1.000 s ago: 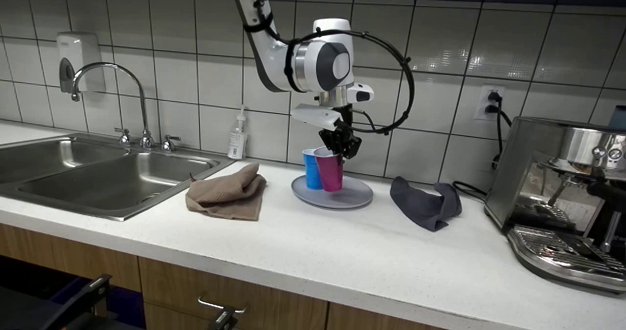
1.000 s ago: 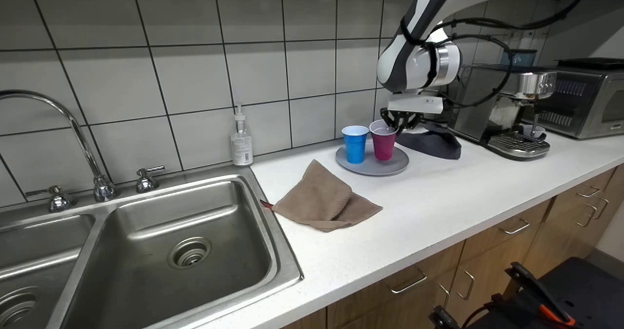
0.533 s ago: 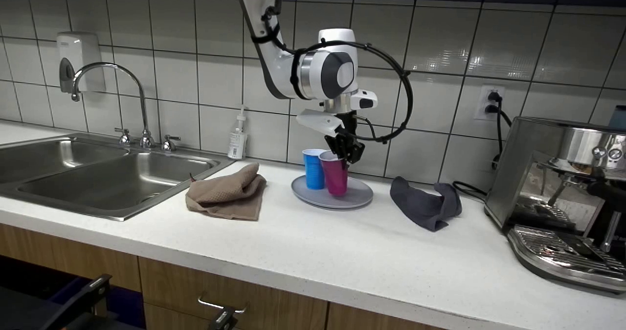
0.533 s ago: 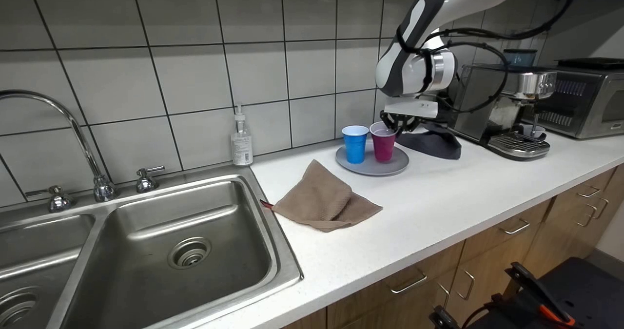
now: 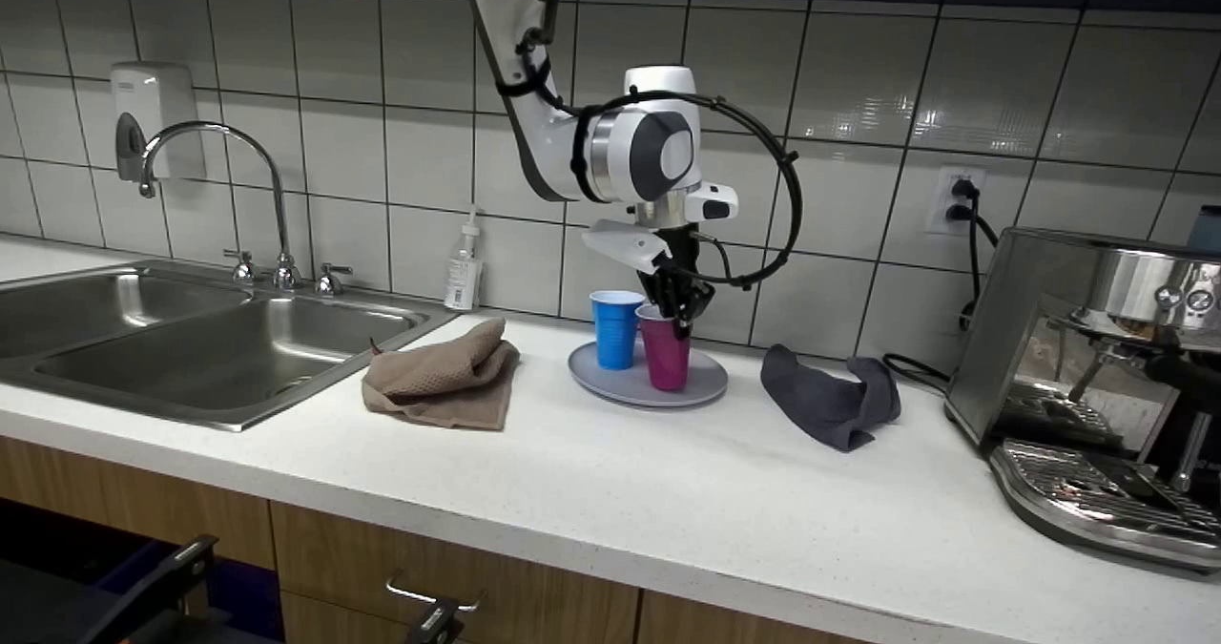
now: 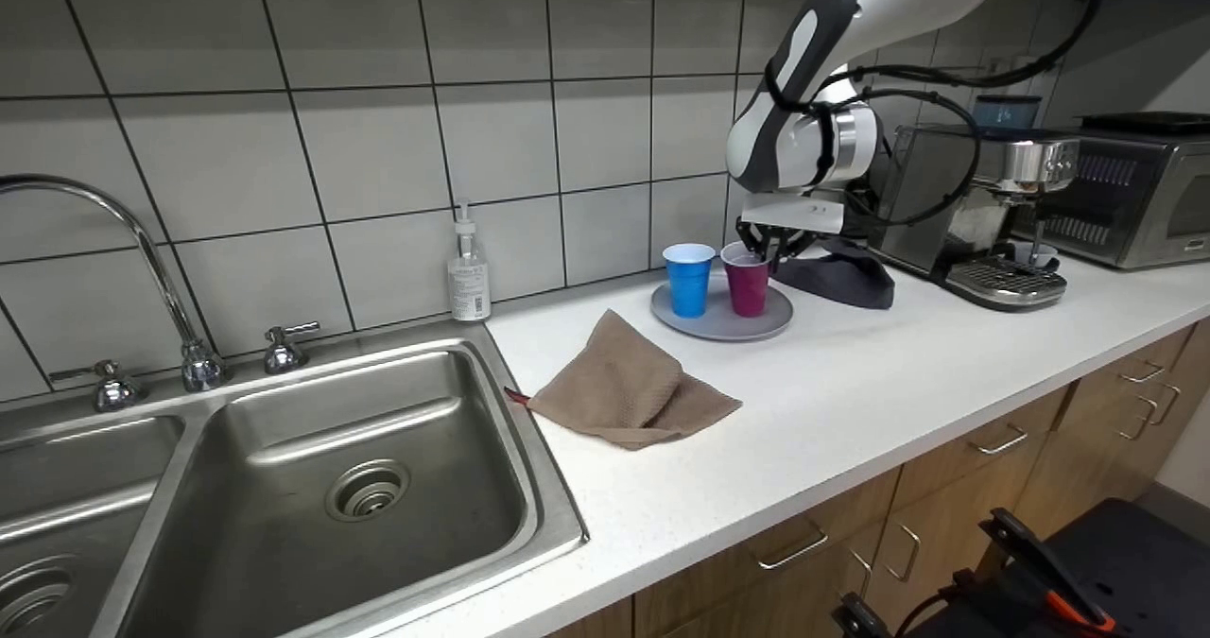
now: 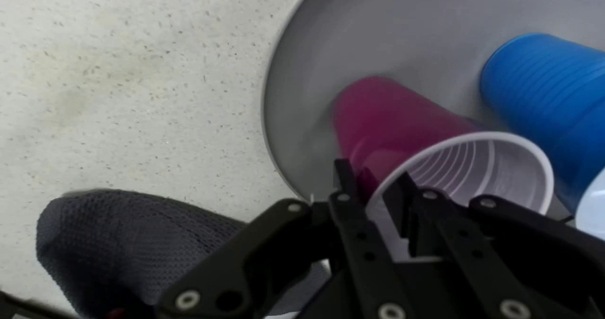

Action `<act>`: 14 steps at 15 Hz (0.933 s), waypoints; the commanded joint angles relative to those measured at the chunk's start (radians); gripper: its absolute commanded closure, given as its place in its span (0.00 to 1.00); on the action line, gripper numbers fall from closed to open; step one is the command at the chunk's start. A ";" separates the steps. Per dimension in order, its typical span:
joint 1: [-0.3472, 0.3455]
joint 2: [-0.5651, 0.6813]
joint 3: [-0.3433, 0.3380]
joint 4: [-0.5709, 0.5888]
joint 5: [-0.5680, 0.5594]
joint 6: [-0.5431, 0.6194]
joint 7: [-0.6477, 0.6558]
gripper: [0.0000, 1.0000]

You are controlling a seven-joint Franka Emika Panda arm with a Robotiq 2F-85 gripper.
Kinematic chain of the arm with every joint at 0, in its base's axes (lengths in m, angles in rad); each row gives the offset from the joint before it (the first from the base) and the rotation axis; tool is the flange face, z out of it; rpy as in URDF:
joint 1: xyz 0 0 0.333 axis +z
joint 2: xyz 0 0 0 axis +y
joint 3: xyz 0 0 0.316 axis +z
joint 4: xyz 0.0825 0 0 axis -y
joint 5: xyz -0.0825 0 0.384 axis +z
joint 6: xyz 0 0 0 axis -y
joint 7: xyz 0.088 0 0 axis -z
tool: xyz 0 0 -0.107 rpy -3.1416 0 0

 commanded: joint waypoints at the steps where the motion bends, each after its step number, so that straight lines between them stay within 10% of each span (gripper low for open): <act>1: 0.018 0.018 -0.019 0.037 0.014 -0.035 0.027 0.45; 7: 0.020 0.009 -0.021 0.030 0.016 -0.031 0.031 0.02; 14: 0.012 -0.052 -0.012 -0.017 0.021 -0.002 0.012 0.00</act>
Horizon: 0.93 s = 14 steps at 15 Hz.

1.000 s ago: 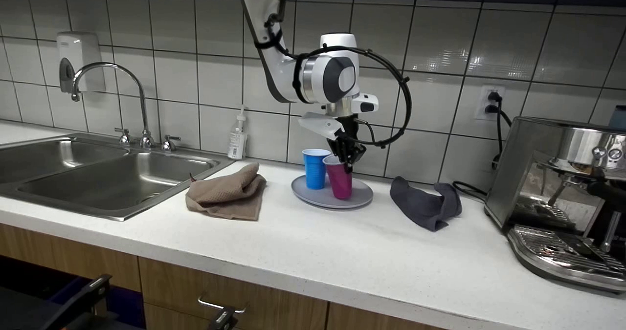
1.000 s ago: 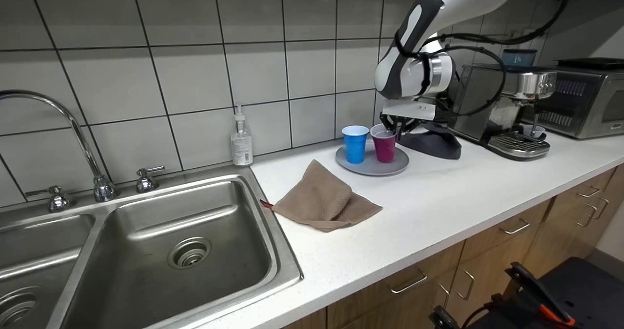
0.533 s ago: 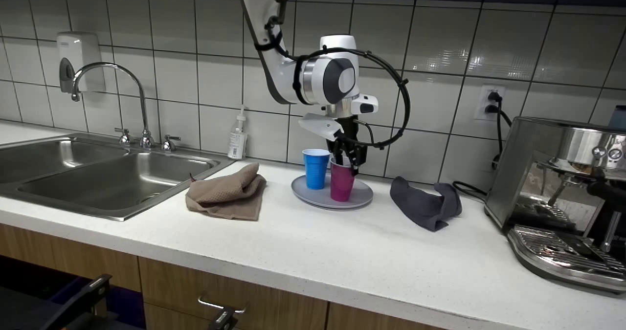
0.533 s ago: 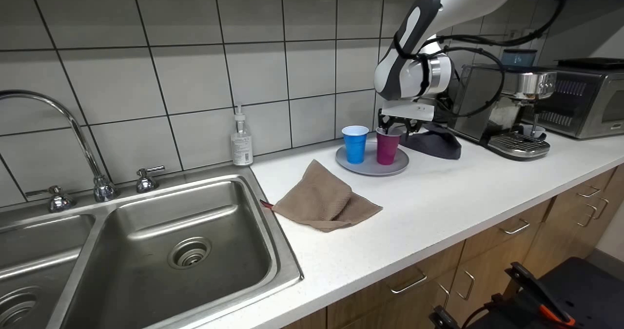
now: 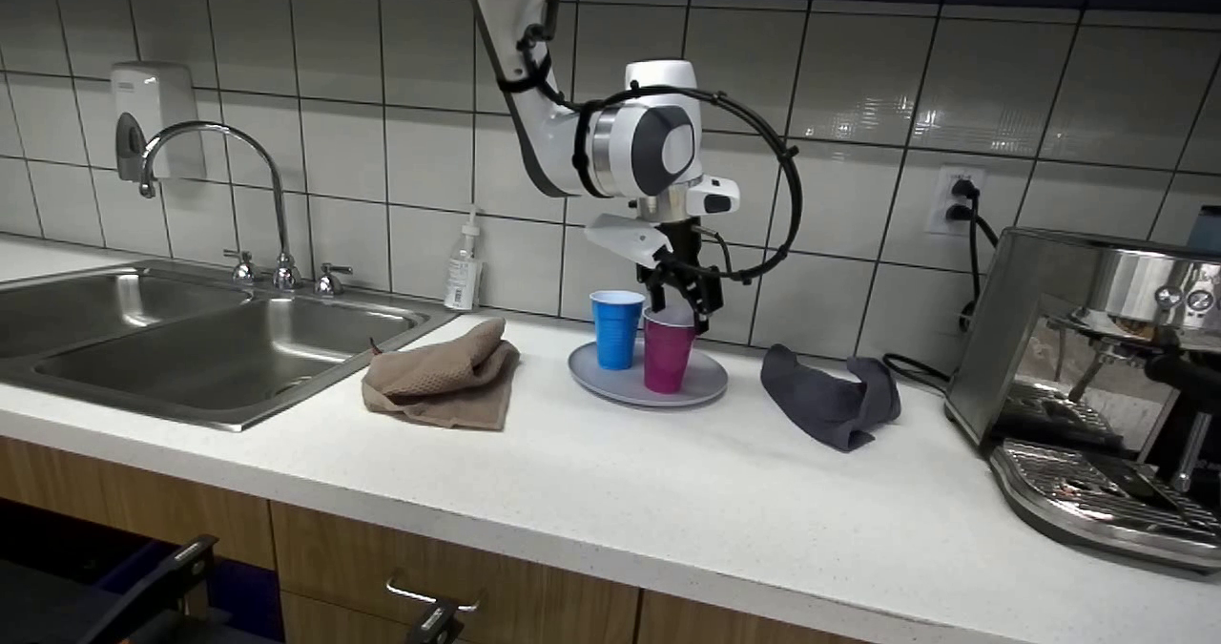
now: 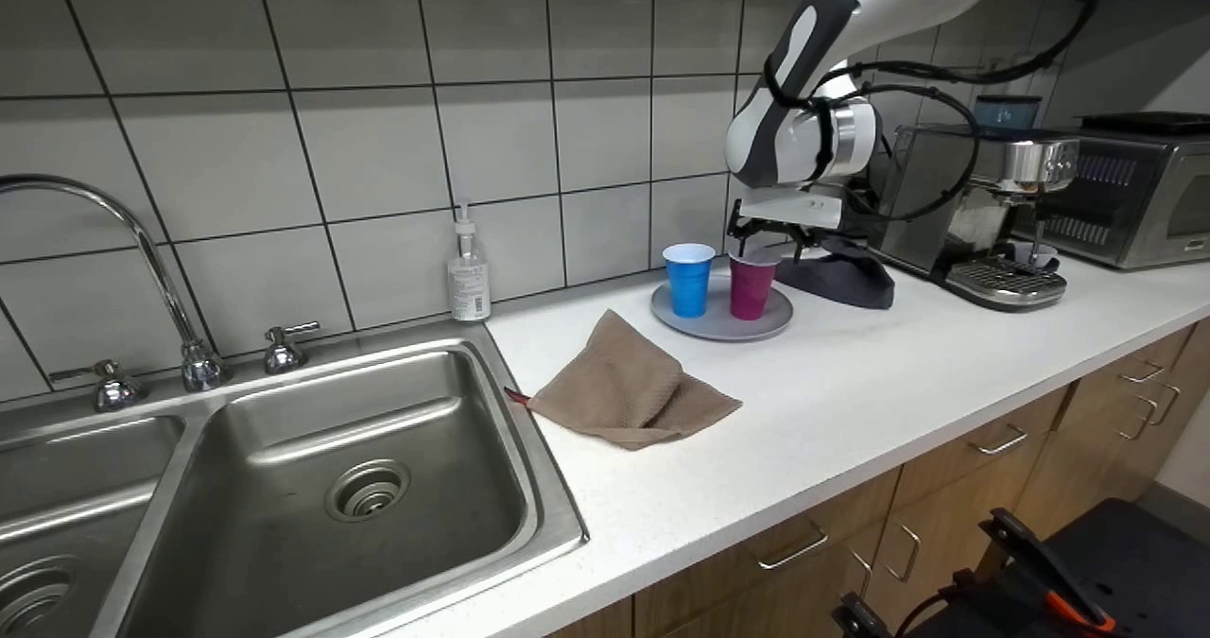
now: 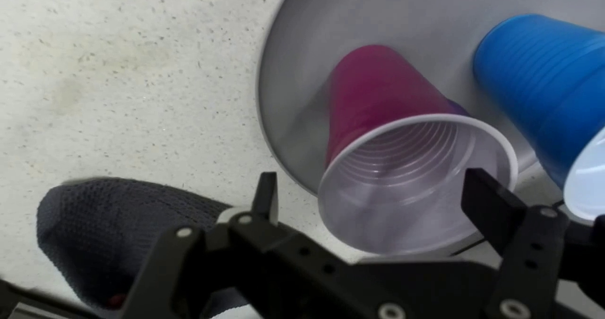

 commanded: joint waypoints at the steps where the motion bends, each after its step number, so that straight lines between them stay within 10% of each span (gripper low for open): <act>1: 0.003 -0.060 -0.002 -0.038 0.021 -0.001 -0.006 0.00; 14: -0.001 -0.351 -0.001 -0.332 -0.002 0.060 -0.068 0.00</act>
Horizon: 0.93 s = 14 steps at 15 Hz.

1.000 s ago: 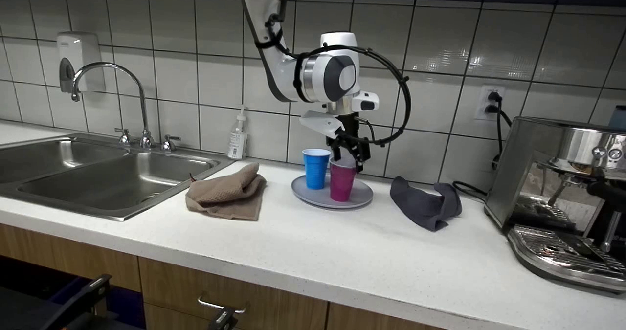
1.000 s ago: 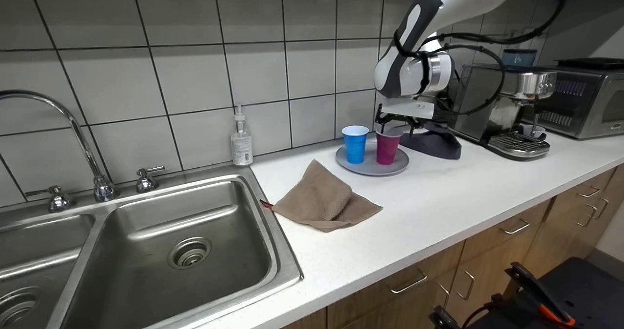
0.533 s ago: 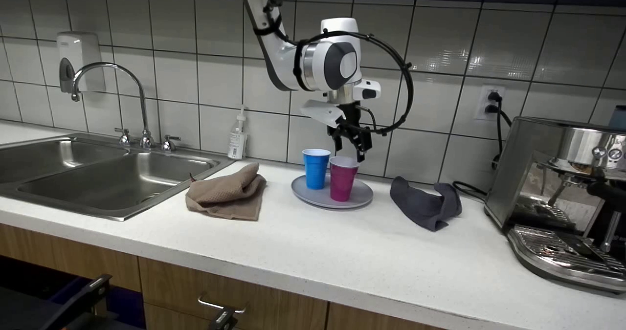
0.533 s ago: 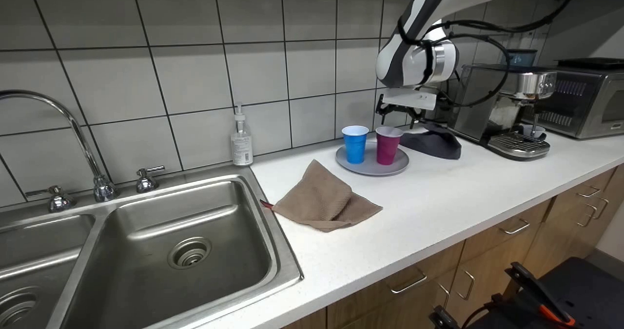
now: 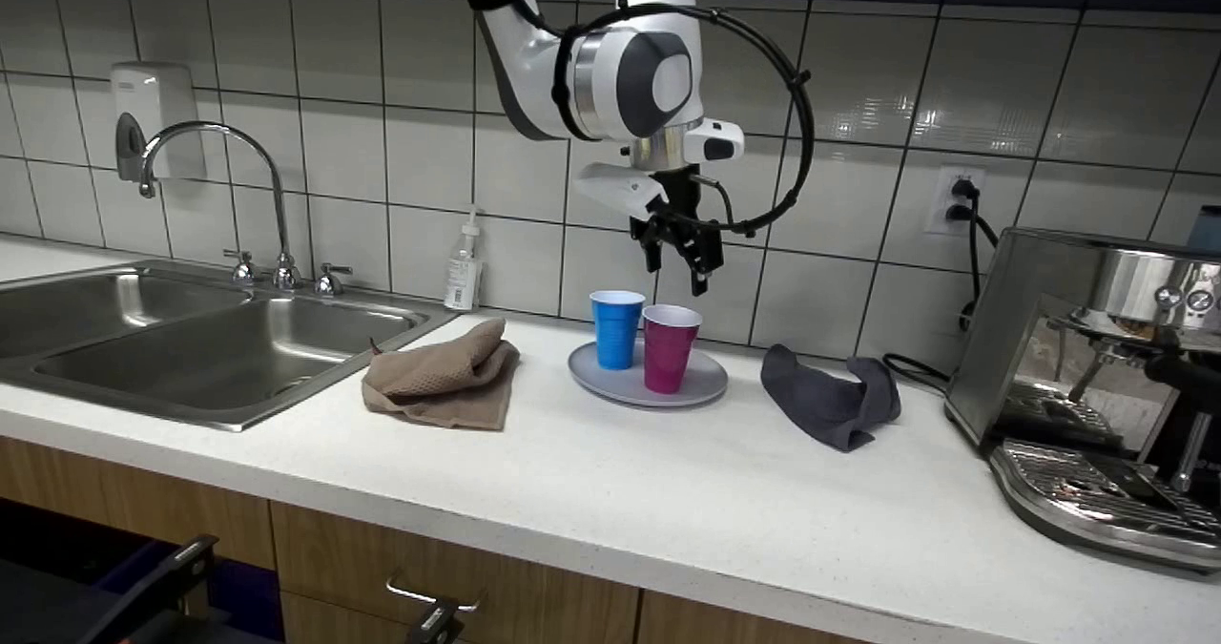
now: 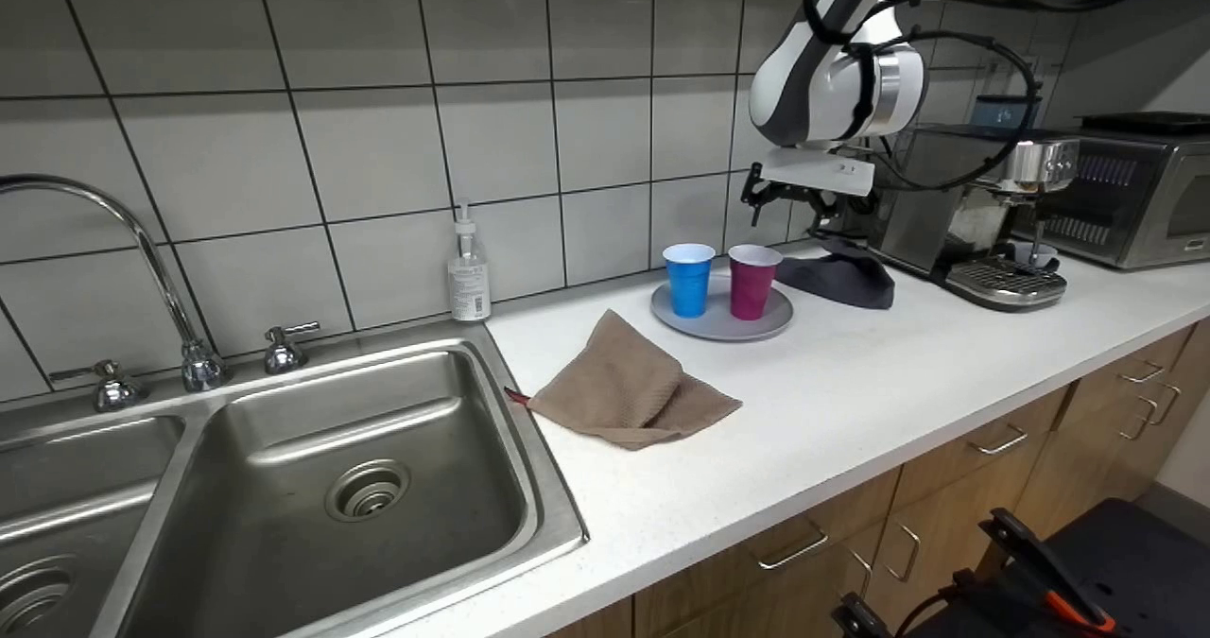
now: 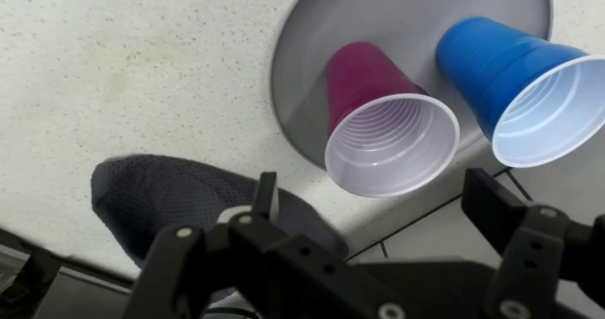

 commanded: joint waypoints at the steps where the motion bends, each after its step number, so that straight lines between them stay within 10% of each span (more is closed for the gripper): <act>1: -0.004 -0.151 0.001 -0.160 -0.004 0.028 -0.051 0.00; 14: -0.039 -0.535 0.014 -0.501 -0.021 0.011 -0.231 0.00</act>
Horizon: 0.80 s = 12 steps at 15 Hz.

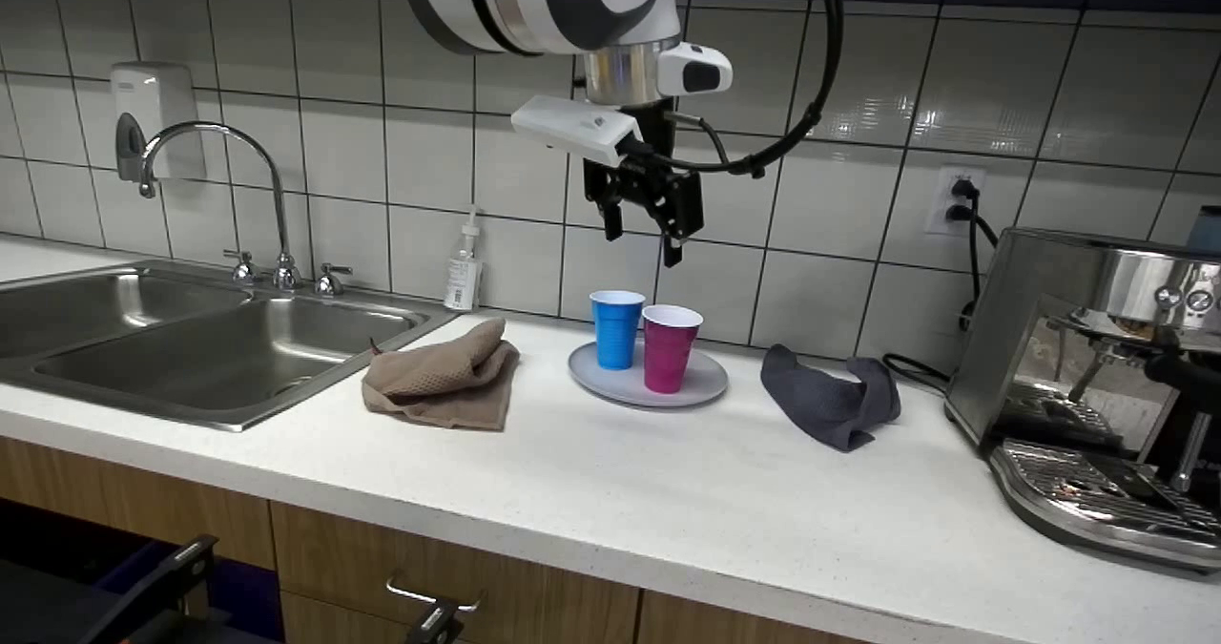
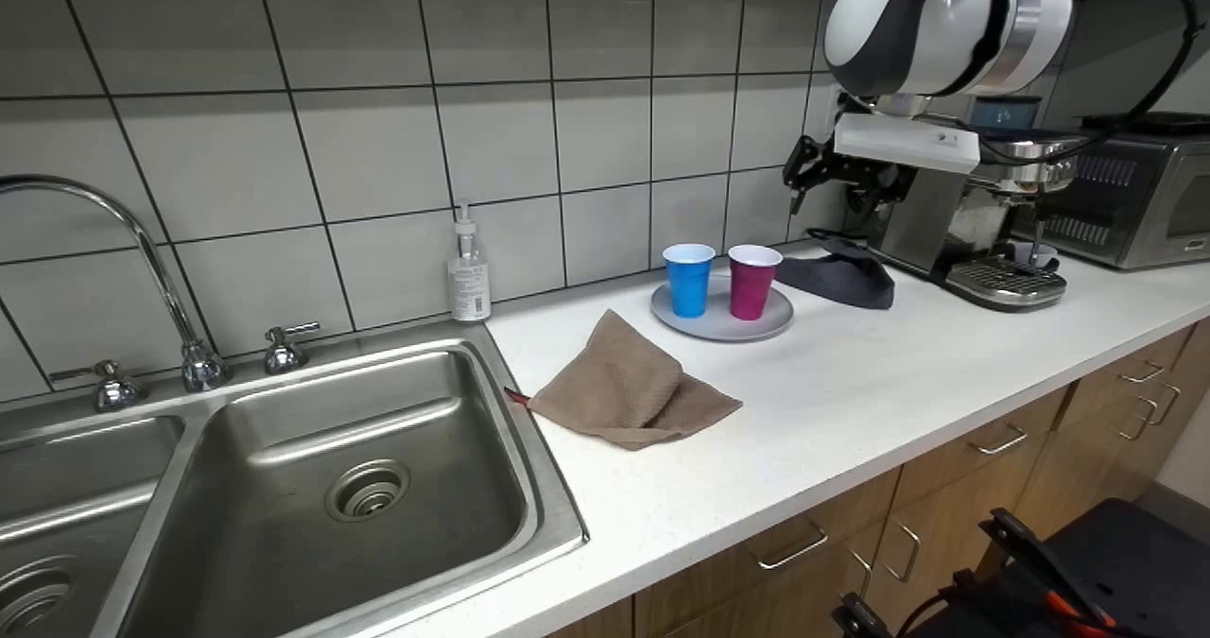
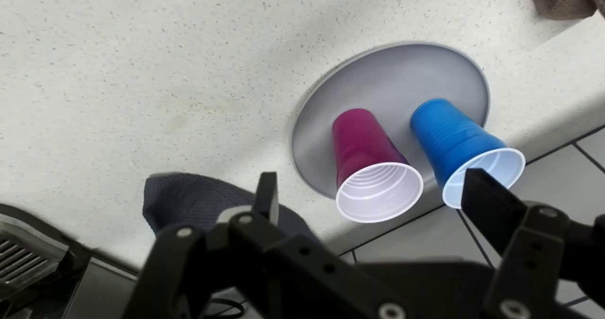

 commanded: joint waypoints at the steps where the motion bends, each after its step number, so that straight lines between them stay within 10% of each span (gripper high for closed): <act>1: -0.027 -0.143 0.015 -0.111 -0.014 -0.017 -0.076 0.00; 12: -0.036 -0.188 0.019 -0.161 -0.028 -0.024 -0.125 0.00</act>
